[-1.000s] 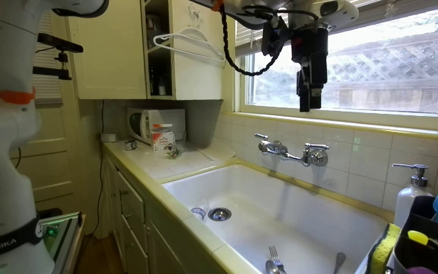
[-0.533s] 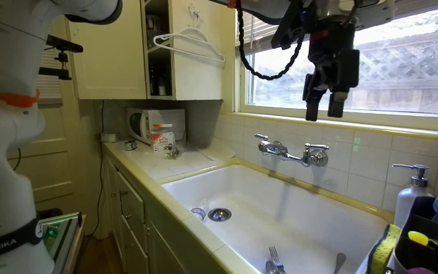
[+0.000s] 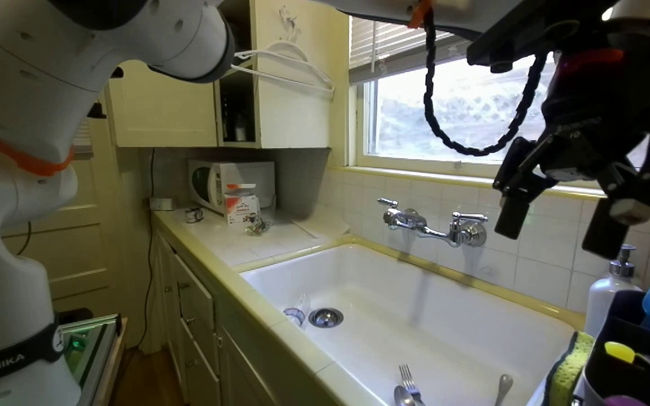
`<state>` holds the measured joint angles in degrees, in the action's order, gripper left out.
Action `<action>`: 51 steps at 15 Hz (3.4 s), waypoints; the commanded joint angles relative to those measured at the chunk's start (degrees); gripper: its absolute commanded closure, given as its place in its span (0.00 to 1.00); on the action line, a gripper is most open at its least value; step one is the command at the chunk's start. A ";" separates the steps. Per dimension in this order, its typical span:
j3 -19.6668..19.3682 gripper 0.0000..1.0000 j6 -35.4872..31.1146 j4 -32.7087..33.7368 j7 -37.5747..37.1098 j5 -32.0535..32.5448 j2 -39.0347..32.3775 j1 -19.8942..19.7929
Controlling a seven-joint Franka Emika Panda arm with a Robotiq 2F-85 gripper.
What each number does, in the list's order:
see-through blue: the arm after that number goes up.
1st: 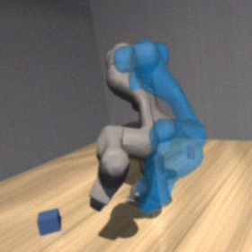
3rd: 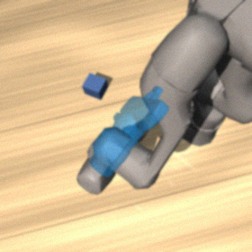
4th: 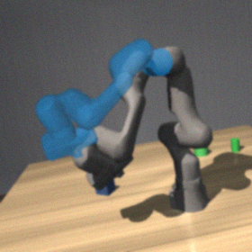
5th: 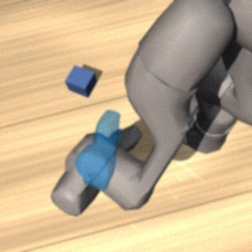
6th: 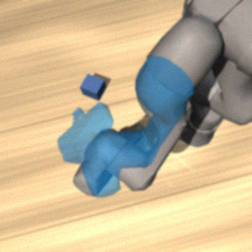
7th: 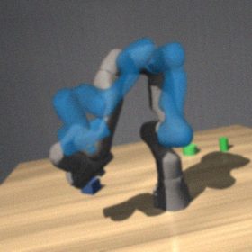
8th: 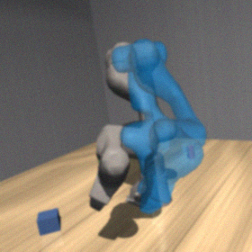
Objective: Remove the silver fork from the dish rack and put it in the sink.
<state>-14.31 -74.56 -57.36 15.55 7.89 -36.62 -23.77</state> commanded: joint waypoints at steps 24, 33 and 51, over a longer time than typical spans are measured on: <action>4.76 0.00 -35.16 -34.91 19.68 9.45 18.23 5.15; 3.86 0.00 -50.20 -48.63 27.84 14.94 19.17 6.48; 1.93 0.01 -73.82 -36.43 30.16 13.58 8.71 1.79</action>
<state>-11.92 -149.21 -96.20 44.13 21.97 -26.28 -21.22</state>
